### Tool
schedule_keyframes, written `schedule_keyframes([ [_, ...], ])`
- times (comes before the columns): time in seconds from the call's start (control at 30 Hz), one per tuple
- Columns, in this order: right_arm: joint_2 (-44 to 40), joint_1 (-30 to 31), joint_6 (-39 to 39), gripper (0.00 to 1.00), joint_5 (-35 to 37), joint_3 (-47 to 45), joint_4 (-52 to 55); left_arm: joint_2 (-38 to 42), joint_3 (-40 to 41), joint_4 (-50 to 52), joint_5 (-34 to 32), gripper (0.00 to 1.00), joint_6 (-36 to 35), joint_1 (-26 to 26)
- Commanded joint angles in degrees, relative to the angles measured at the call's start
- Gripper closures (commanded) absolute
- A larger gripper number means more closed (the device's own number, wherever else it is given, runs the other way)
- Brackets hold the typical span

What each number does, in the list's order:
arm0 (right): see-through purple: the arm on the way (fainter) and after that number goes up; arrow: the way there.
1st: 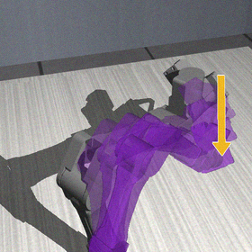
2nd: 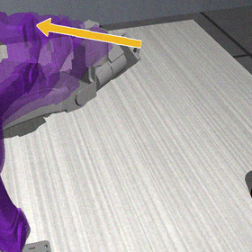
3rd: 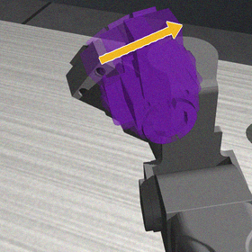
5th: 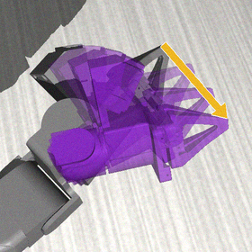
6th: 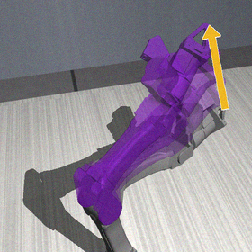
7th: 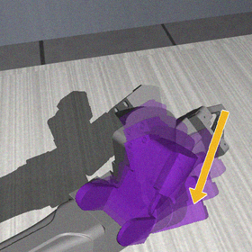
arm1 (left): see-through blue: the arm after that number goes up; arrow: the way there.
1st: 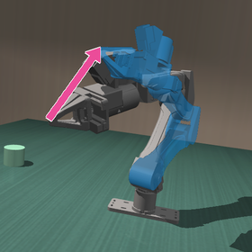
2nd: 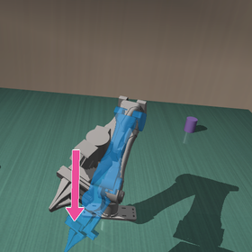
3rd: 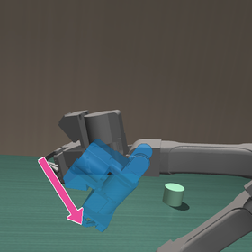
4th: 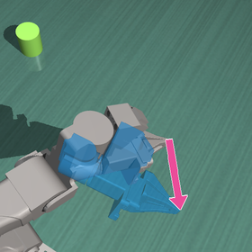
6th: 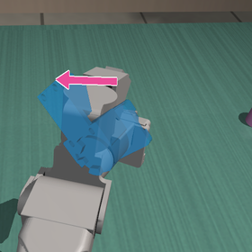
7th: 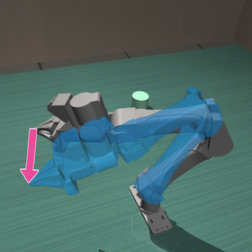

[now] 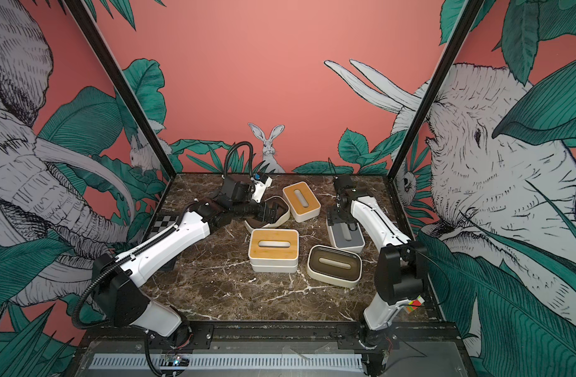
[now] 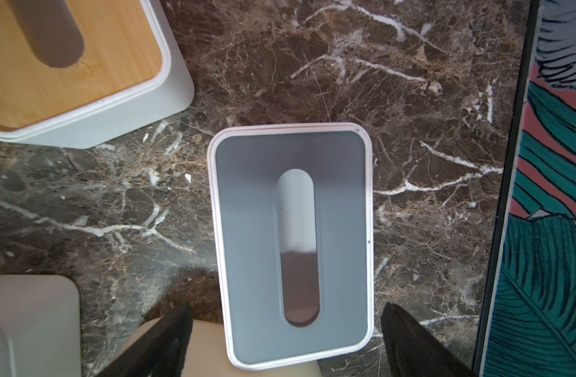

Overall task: Stack the tissue boxes
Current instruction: Pick up the tissue box from the center of the board.

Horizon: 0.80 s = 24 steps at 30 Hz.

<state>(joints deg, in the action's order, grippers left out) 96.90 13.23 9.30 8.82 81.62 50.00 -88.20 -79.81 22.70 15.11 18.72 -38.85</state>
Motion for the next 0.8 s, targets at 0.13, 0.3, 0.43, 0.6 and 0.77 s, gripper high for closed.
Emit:
schedule_keyframes([
  [0.13,3.95,0.07,-3.80,0.13,1.82,2.43,0.71,-0.11,-1.83,-1.50,1.45,0.00,5.15,0.02],
  [0.3,5.92,0.12,-5.11,0.18,1.99,2.43,0.37,1.48,0.72,-2.27,-0.66,0.00,5.72,-0.03],
  [0.43,6.90,0.04,-5.05,0.21,-0.56,2.49,0.80,1.59,1.40,-1.83,-1.37,0.00,5.81,0.02],
  [0.6,5.32,0.12,-2.67,0.24,-5.10,-0.63,-1.52,1.19,1.24,-1.66,-1.66,0.00,6.04,0.00],
  [0.77,5.84,0.02,-2.14,0.33,-5.93,-2.44,-3.02,1.18,1.41,-3.70,-0.44,0.00,6.83,0.00],
])
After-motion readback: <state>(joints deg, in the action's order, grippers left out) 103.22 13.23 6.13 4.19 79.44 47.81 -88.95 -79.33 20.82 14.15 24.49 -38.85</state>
